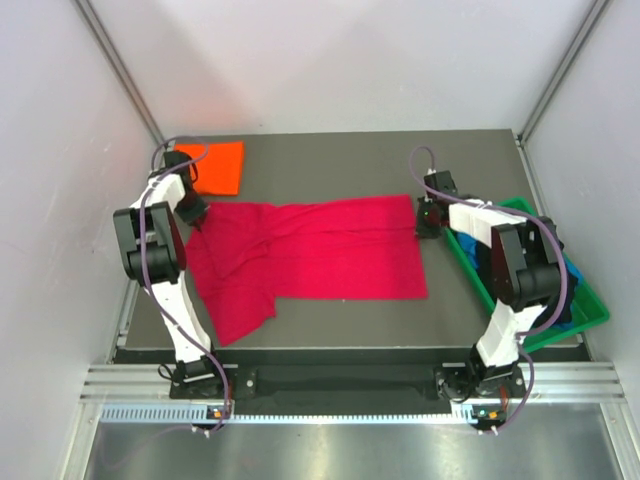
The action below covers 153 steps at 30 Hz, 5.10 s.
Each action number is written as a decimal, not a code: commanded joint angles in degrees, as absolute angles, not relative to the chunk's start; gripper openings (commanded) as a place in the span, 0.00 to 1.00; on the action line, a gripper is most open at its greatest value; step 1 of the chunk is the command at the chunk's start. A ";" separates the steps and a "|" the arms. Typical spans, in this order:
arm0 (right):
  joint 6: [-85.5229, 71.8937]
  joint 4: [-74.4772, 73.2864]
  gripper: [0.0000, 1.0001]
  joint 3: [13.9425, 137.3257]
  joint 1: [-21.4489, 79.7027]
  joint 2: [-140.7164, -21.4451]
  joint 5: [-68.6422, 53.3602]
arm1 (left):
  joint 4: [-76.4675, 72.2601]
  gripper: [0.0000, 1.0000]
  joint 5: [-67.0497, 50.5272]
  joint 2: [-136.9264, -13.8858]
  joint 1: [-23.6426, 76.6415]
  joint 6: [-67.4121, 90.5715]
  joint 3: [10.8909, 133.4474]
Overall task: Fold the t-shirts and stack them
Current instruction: Fold the tshirt
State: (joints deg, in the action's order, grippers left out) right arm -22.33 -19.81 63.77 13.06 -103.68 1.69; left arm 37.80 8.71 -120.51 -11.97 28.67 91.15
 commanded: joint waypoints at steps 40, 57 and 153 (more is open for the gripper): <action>-12.13 -21.71 0.28 70.58 9.40 -108.45 -6.95 | 37.44 0.00 7.20 -124.01 -12.30 22.67 99.05; -13.44 -19.25 0.00 69.34 9.40 -110.39 -6.77 | 38.85 0.00 10.20 -126.30 -14.68 26.89 98.88; -10.02 -25.75 0.44 91.49 13.28 -117.86 -9.67 | 44.30 0.27 7.46 -108.09 -0.26 26.81 87.87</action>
State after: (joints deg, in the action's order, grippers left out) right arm -12.97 -24.67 88.66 14.11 -116.81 -7.60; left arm 46.74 6.98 -106.43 0.71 25.91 83.70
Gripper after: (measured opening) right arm 0.431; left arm 0.274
